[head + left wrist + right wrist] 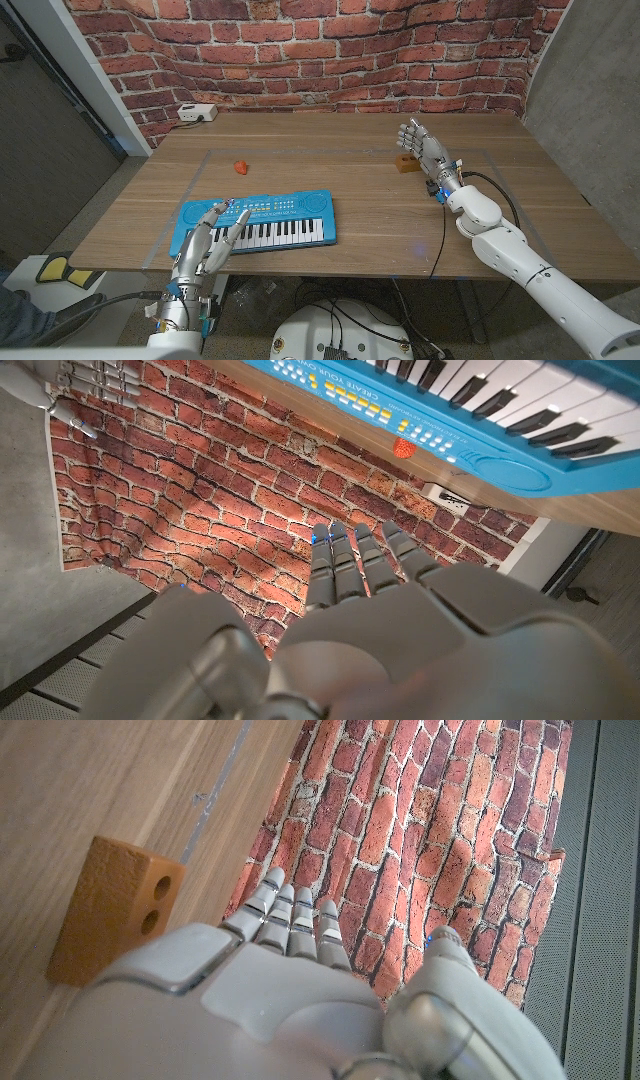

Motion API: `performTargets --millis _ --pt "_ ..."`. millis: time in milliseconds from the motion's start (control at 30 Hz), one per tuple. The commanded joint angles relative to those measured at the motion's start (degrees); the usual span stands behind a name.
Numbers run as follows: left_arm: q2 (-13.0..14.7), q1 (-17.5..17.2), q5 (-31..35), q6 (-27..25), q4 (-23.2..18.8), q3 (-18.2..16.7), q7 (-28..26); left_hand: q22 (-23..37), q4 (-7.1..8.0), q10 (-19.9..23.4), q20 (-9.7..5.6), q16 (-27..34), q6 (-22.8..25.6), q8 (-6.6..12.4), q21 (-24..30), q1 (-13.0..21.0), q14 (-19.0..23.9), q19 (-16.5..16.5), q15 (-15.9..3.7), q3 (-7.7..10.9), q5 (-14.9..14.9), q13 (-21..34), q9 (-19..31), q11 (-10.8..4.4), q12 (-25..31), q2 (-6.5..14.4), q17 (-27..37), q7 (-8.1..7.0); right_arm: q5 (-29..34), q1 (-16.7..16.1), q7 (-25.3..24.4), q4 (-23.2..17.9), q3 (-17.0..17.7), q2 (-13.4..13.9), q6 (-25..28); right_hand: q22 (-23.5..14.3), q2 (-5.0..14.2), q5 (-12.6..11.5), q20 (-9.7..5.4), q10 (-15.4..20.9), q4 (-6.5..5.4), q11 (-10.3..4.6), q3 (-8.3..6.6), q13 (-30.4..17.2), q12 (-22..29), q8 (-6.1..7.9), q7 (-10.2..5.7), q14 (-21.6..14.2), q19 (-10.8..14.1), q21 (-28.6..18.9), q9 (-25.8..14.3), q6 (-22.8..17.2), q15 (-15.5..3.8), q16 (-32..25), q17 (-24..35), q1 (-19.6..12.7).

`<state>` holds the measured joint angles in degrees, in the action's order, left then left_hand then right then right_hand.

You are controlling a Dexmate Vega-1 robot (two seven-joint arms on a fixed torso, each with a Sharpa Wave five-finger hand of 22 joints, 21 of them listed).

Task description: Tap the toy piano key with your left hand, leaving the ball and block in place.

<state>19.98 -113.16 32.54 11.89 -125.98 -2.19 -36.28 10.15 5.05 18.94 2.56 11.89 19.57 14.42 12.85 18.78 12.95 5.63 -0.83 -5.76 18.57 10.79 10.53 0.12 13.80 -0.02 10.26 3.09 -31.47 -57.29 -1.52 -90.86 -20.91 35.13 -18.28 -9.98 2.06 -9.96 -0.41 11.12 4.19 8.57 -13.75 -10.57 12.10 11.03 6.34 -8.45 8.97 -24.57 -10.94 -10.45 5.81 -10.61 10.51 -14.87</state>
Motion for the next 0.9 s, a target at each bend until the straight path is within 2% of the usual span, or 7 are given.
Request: performTargets --millis 33,200,367,600,800,900 --pt "2.5 -0.2 5.1 -6.4 -1.6 2.4 -5.2 0.1 -0.04 1.1 0.12 0.4 1.0 0.28 -0.2 0.5 0.9 0.6 0.0 -0.35 0.1 0.2 0.1 -0.19 0.5 0.5 0.2 0.06 -0.1 0.8 0.8 1.2 -0.5 -0.5 -0.5 -0.2 0.41 -0.1 -0.03 0.5 0.19 0.0 -0.31 -0.2 0.2 0.25 -0.23 -0.2 0.7 0.2 0.0 -0.4 0.18 -0.2 0.2 0.1" --pt "3.3 0.0 7.4 -9.5 -2.0 3.4 -7.1 0.1 -0.07 1.5 0.05 0.4 1.6 0.37 -0.2 0.6 1.1 0.8 -0.23 -0.37 0.2 0.2 0.1 -0.08 0.5 0.6 0.2 -0.07 0.2 0.9 0.8 1.2 -0.6 -0.6 -0.7 -0.3 0.39 -0.1 0.02 0.5 0.22 0.01 -0.3 -0.2 0.2 0.24 -0.25 -0.1 0.8 0.3 0.0 -0.4 0.24 -0.2 0.2 0.1" --pt "4.8 0.2 7.3 -11.0 -2.3 3.9 -7.8 0.1 -0.11 1.9 -0.15 0.4 1.9 0.31 -0.3 0.9 1.6 1.1 -0.49 -0.43 0.2 0.2 0.1 -0.36 0.5 0.7 0.2 -0.21 0.1 1.3 1.0 1.6 -0.7 -0.8 -0.8 -0.3 0.39 -0.1 0.0 0.5 0.24 0.01 -0.27 -0.2 0.2 0.24 -0.26 -0.1 0.8 0.3 0.0 -0.4 0.23 -0.2 0.2 0.1" --pt "6.1 0.4 10.9 -15.3 -2.8 5.5 -10.2 0.1 -0.16 2.7 -0.31 0.3 2.6 0.31 -0.3 1.1 1.9 1.3 -0.6 -0.53 0.2 0.2 0.1 -0.88 0.6 0.8 0.2 -0.39 -0.3 1.6 1.8 2.1 -1.1 -1.1 -0.8 -0.3 0.36 -0.1 -0.05 0.5 0.26 0.11 -0.23 -0.2 0.2 0.25 -0.23 -0.1 0.8 0.4 0.0 -0.4 0.24 -0.2 0.2 0.2" --pt "7.5 0.5 10.9 -17.0 -2.6 6.5 -11.3 0.0 -0.18 2.9 -0.4 0.2 3.1 0.36 -0.3 1.2 2.2 1.7 -0.81 -0.61 0.2 0.2 0.1 -0.81 0.5 0.9 0.2 -0.56 0.0 1.6 1.5 1.5 -1.2 -0.8 -0.5 -0.3 0.39 -0.1 -0.04 0.4 0.27 0.06 -0.22 -0.2 0.2 0.26 -0.23 -0.1 0.9 0.5 0.0 -0.4 0.18 -0.2 0.2 0.2" --pt "7.8 0.5 12.5 -19.5 -2.8 7.3 -11.8 0.0 -0.18 3.0 -0.4 0.2 3.3 0.36 -0.3 1.3 2.2 1.8 -0.82 -0.63 0.2 0.2 0.1 -0.87 0.5 0.9 0.2 -0.61 0.0 1.5 1.3 1.2 -1.0 -0.6 -0.2 -0.3 0.42 -0.1 -0.02 0.5 0.29 0.01 -0.23 -0.2 0.2 0.26 -0.21 -0.1 0.9 0.6 0.0 -0.4 0.2 -0.2 0.2 0.2"
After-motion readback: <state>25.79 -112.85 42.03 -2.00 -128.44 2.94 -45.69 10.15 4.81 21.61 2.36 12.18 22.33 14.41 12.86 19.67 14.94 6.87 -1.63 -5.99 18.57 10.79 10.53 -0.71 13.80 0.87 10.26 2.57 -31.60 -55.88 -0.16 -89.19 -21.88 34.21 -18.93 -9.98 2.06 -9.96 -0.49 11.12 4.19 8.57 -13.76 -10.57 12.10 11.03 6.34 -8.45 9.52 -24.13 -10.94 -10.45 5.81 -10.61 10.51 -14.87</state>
